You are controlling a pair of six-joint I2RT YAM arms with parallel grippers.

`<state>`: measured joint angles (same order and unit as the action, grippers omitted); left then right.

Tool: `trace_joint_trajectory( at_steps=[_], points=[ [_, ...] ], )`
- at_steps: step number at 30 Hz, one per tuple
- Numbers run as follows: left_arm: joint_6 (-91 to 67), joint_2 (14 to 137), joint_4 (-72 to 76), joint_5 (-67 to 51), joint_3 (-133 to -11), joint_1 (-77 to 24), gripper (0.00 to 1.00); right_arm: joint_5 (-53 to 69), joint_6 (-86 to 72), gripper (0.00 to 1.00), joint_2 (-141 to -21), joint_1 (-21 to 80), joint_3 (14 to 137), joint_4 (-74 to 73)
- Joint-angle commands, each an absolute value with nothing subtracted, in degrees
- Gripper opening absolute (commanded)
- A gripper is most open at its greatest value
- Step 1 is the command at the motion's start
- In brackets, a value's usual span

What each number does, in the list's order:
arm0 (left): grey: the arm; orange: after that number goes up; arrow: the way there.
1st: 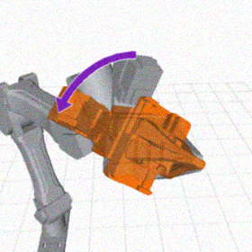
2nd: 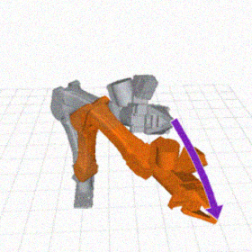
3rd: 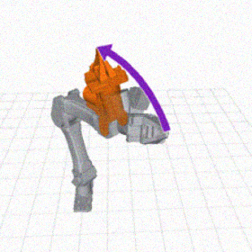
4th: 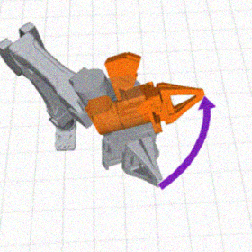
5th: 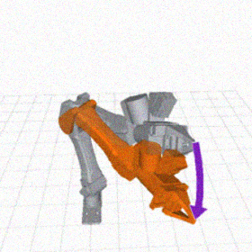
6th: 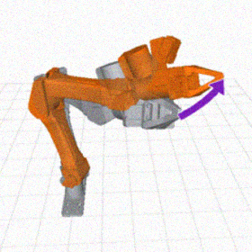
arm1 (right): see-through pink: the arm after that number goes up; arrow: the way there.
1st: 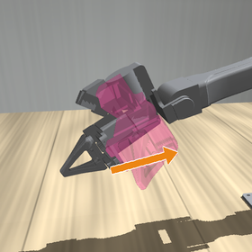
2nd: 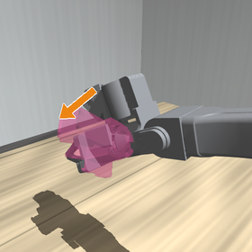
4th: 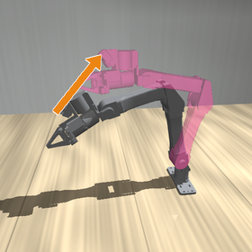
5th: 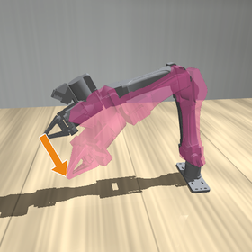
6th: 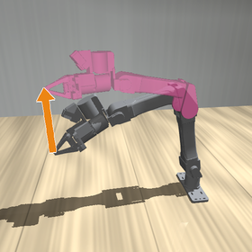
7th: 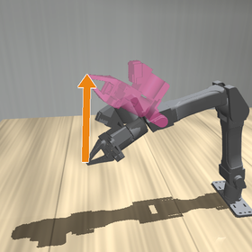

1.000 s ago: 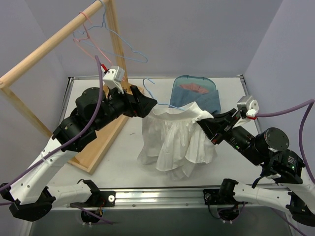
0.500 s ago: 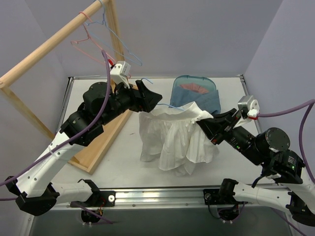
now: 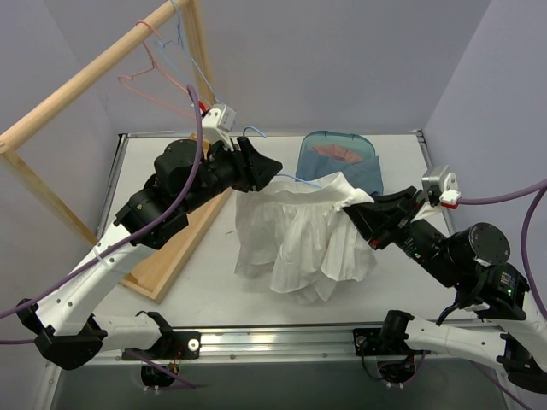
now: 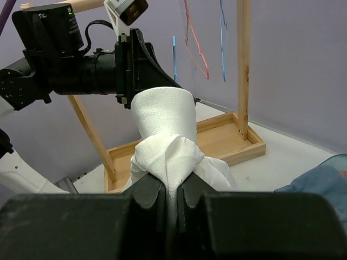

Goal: Remove the skirt from the hanger

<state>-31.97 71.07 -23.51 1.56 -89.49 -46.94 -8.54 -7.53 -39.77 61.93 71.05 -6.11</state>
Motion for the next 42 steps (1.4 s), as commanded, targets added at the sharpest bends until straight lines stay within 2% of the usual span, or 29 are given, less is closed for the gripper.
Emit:
trace_joint_trajectory(
  at_steps=[1,2,3,4,5,7,8,9,10,12,13,16,21,27,33,37,42],
  points=[
    [-32.08,71.01,-19.78,0.09,-89.56,-47.2,0.5,-8.35,-8.35,0.0,-38.23,62.14,71.02,3.07],
    [-31.99,71.1,-19.78,0.0,-89.65,-47.11,0.45,-8.44,-8.35,0.0,-38.06,62.14,70.75,3.08],
    [-31.91,71.1,-19.6,0.0,-89.91,-47.11,0.26,-8.44,-8.61,0.0,-38.06,62.14,70.58,3.08],
    [-31.56,71.19,-19.77,0.0,-90.35,-46.94,0.12,-8.44,-8.7,0.0,-38.06,62.14,70.49,2.55],
    [-31.29,71.28,-20.47,0.0,-90.96,-46.85,0.03,-8.52,-8.79,0.0,-38.67,62.14,70.92,1.85],
    [-29.81,71.46,-21.61,0.0,-93.24,-46.76,0.02,-9.93,-9.75,0.01,-39.81,62.14,72.06,-3.39],
    [-29.01,71.54,-23.19,0.26,-94.21,-46.76,0.02,-10.45,-10.19,0.09,-41.47,62.14,73.72,-5.69],
    [-28.22,71.8,-24.07,0.87,-95.09,-46.76,0.02,-10.81,-11.07,0.23,-42.44,62.14,74.7,-7.71],
    [-26.39,71.81,-24.95,1.49,-96.75,-46.76,0.02,-11.25,-11.77,0.43,-43.32,62.14,75.58,-11.82],
    [-23.22,71.98,-27.15,3.59,-98.25,-46.76,0.02,-11.08,-12.91,0.53,-45.78,62.14,77.95,-16.58],
    [-22.33,71.9,-27.77,4.04,-99.04,-46.76,0.02,-10.38,-14.14,0.64,-46.31,62.14,78.22,-17.39],
    [-19.08,71.54,-30.31,6.94,-100.36,-46.85,0.02,-8.88,-15.2,0.76,-46.84,62.14,77.87,-19.33],
    [-15.3,69.96,-32.16,9.75,-100.9,-46.93,0.02,-8.88,-15.64,0.79,-46.49,62.14,77.17,-20.39],
    [-13.1,68.91,-34.19,11.16,-101.43,-47.02,0.02,-9.4,-15.38,0.77,-48.78,62.14,78.13,-20.83],
    [-11.87,68.38,-35.24,12.83,-101.51,-47.28,0.02,-8.88,-15.55,0.65,-52.9,62.23,79.01,-20.04],
    [-11.16,68.2,-35.24,14.32,-101.51,-47.9,0.02,-12.91,-17.92,0.52,-56.15,62.31,79.1,-19.34],
    [-10.72,68.38,-35.51,14.5,-101.6,-48.25,0.02,-21.17,-19.07,0.52,-58.62,64.68,78.75,-18.63]
  ],
)
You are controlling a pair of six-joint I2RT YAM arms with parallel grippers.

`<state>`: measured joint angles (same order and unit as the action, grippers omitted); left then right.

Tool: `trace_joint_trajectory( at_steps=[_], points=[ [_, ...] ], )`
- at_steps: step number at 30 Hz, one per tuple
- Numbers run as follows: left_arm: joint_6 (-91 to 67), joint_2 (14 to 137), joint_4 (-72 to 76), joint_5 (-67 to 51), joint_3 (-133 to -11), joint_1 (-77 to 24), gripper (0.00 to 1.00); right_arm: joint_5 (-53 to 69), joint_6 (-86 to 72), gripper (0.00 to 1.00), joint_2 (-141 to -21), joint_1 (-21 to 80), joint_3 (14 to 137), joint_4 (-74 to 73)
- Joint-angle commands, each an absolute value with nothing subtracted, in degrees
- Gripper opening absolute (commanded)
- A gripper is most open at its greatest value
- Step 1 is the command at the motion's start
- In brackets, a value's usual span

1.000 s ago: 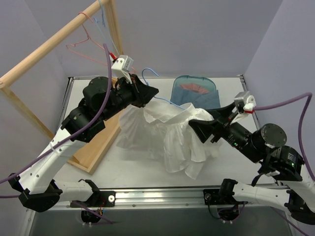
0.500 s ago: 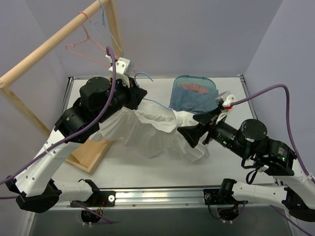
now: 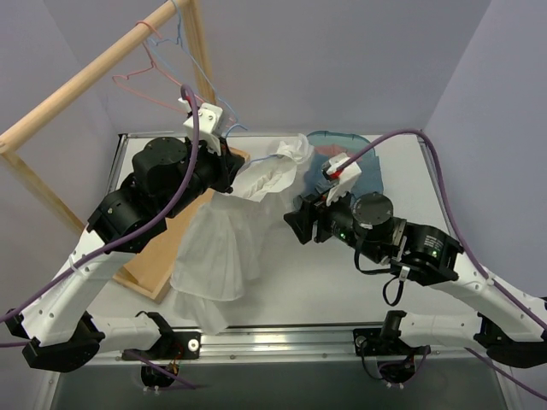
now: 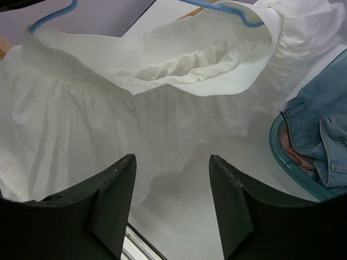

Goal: Remove the skirt from the hanger

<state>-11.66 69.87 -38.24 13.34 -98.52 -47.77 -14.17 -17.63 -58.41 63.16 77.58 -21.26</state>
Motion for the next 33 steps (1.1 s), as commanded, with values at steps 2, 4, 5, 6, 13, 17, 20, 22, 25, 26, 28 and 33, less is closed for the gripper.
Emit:
trace_joint_trajectory(
  at_steps=[2,4,5,6,13,17,20,22,25,26,28,33],
  points=[
    [-10.55,68.12,-35.68,14.33,-101.43,-48.34,0.02,-24.85,-18.81,0.52,-59.15,65.39,78.84,-17.93],
    [-10.28,67.85,-35.77,13.37,-101.34,-48.43,0.02,-26.45,-17.93,0.53,-59.67,65.65,79.53,-16.44],
    [-10.11,67.42,-35.68,12.66,-100.82,-48.34,0.02,-27.85,-16.62,0.53,-60.03,65.65,79.98,-15.57],
    [-10.02,67.33,-35.68,12.22,-100.64,-48.34,0.02,-28.91,-16.18,0.53,-60.55,65.57,80.76,-15.47],
    [-10.11,65.13,-37.09,11.16,-99.58,-48.43,0.02,-31.55,-11.87,0.49,-73.09,60.75,94.38,-21.79],
    [-10.11,64.25,-37.7,11.16,-99.76,-48.43,0.02,-32.25,-10.64,0.49,-77.43,59.33,100.1,-25.04],
    [-10.02,63.9,-37.88,10.99,-100.11,-48.52,0.02,-31.64,-10.63,0.48,-78.49,58.45,101.51,-25.58],
    [-9.93,63.81,-37.88,10.81,-100.28,-48.52,0.02,-30.59,-10.9,0.47,-78.57,57.84,101.34,-25.4],
    [-9.76,63.9,-37.97,10.55,-100.55,-48.52,0.02,-29.79,-11.07,0.46,-78.84,57.22,101.34,-25.75],
    [-9.76,63.81,-37.97,10.37,-100.55,-48.52,0.02,-30.06,-11.25,0.45,-78.75,57.04,101.25,-25.93],
    [-9.93,63.72,-37.97,10.11,-100.63,-48.52,0.02,-30.15,-11.42,0.44,-78.75,56.69,100.64,-25.93],
    [-10.11,62.93,-37.88,9.32,-100.55,-48.52,0.02,-28.57,-10.9,0.42,-79.28,54.41,99.14,-24.7]
  ],
)
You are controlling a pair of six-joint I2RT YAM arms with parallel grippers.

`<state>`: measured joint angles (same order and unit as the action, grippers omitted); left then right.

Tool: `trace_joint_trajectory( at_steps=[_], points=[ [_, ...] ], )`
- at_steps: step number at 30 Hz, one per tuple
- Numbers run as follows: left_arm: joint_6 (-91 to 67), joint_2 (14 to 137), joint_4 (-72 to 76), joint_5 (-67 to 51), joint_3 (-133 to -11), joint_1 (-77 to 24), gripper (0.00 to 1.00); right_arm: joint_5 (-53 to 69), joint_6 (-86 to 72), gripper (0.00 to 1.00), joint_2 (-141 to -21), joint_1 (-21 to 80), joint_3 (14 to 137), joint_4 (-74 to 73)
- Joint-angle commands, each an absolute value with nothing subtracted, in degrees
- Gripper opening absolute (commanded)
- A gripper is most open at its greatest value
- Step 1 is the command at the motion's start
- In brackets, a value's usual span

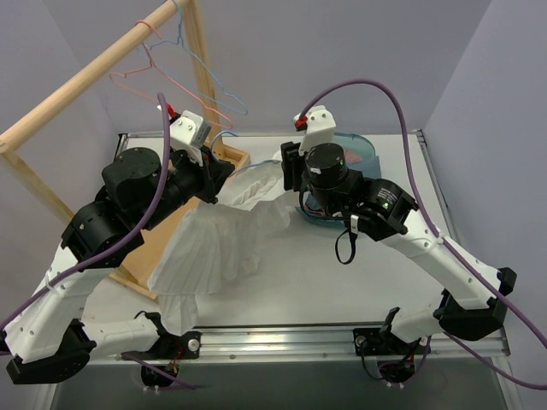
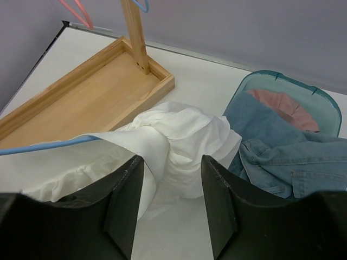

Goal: Remove the skirt from the hanger

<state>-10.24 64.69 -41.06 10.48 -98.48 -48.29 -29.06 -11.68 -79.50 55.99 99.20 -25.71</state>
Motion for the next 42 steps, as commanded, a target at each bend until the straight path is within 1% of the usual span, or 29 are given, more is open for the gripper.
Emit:
trace_joint_trajectory(
  at_steps=[1,7,13,17,22,24,25,26,29,30,32,33,36,42],
  points=[
    [-10.11,62.93,-38.05,9.14,-100.46,-48.52,0.02,-28.48,-10.9,0.42,-79.36,54.14,98.97,-24.44],
    [-9.84,62.4,-38.67,8.97,-100.46,-48.52,0.02,-25.93,-10.72,0.39,-80.51,52.03,98.35,-23.03],
    [-9.32,63.01,-38.94,7.82,-100.9,-48.52,0.02,-22.51,-10.46,0.38,-82.09,51.94,99.05,-22.85],
    [-8.88,63.37,-38.94,8.0,-101.16,-48.52,0.02,-21.19,-10.99,0.38,-81.83,52.03,97.21,-22.5],
    [-8.79,63.72,-39.11,7.47,-101.6,-48.52,0.02,-21.36,-11.34,0.37,-81.56,52.03,95.45,-22.15],
    [-8.79,63.72,-39.11,7.12,-101.95,-48.52,0.02,-22.76,-11.16,0.35,-81.39,51.86,95.27,-21.97],
    [-8.79,63.63,-39.2,6.95,-102.04,-48.52,0.02,-22.85,-10.99,0.33,-81.3,51.77,95.1,-21.71],
    [-8.79,63.55,-39.2,6.68,-102.04,-48.52,0.02,-23.03,-10.9,0.28,-81.39,51.68,95.18,-21.71],
    [-8.53,63.37,-39.55,6.42,-102.3,-48.52,0.02,-24.43,-10.46,0.21,-82.18,51.5,95.89,-22.15],
    [-8.44,63.37,-39.9,6.5,-102.39,-48.52,0.02,-24.87,-10.37,0.14,-82.26,51.5,96.24,-22.06],
    [-8.09,63.28,-40.25,6.68,-102.39,-48.52,0.02,-25.75,-10.2,0.04,-82.27,51.42,96.5,-21.97],
    [-8.0,63.28,-40.78,6.77,-102.39,-48.52,0.02,-26.27,-10.2,0.01,-82.27,51.42,97.03,-22.06],
    [-7.21,62.84,-41.13,6.33,-101.52,-48.52,0.02,-29.0,-10.19,0.0,-82.53,50.89,98.25,-23.2],
    [-2.99,61.35,-41.13,-1.66,-98.44,-48.52,0.02,-29.62,-11.51,0.0,-82.09,47.73,99.49,-24.52]
  ],
)
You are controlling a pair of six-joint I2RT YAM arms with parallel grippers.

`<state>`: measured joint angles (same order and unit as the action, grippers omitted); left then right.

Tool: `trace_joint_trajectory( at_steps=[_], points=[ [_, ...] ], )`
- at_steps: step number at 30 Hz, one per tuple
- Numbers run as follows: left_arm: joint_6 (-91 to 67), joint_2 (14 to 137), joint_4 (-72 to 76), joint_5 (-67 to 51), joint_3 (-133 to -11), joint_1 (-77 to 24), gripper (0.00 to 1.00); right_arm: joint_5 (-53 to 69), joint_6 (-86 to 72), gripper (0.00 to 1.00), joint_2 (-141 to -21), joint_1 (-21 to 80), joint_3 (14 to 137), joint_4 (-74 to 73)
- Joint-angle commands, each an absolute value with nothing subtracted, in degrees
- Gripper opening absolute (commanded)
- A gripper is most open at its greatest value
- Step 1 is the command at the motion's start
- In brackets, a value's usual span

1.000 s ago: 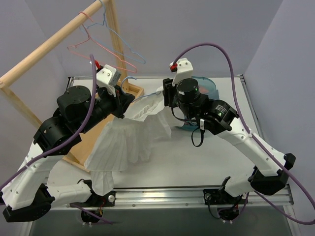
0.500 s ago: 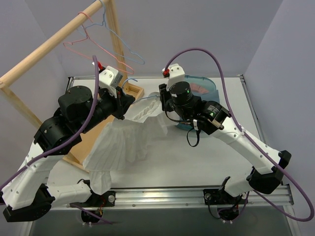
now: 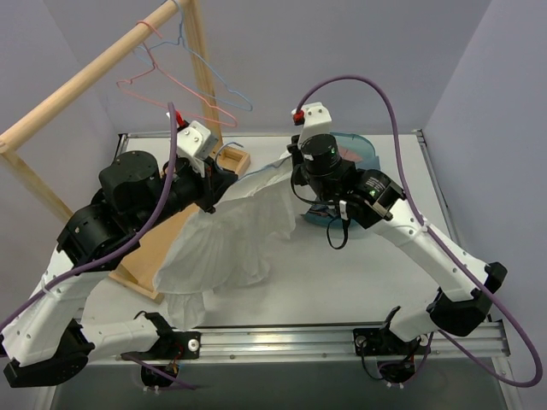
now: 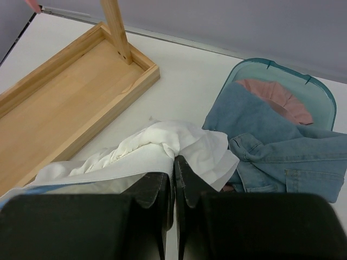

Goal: Remove the skirt from the hanger

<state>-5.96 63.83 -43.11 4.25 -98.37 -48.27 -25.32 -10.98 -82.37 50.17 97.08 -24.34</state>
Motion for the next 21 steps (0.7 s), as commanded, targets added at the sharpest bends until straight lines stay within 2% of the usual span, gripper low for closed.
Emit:
trace_joint_trajectory(
  at_steps=[1,8,11,16,21],
  points=[
    [-2.64,60.74,-41.05,-2.02,-98.0,-48.52,0.02,-29.79,-11.86,0.0,-82.18,47.2,100.01,-25.22],
    [0.35,57.84,-41.57,-5.17,-95.72,-48.52,0.02,-26.55,-15.64,0.0,-82.7,39.82,101.25,-27.51],
    [1.67,54.68,-36.76,-9.3,-92.82,-48.52,0.02,-24.35,-16.08,0.0,-83.67,36.48,101.16,-28.12],
    [-1.75,49.76,-30.6,-2.05,-88.87,-48.52,0.02,-18.73,-15.82,0.0,-81.74,34.63,95.9,-24.01],
    [-4.92,49.04,-21.2,2.98,-87.45,-48.43,0.02,-6.88,-15.82,0.0,-77.09,34.72,86.96,-18.57]
  ],
)
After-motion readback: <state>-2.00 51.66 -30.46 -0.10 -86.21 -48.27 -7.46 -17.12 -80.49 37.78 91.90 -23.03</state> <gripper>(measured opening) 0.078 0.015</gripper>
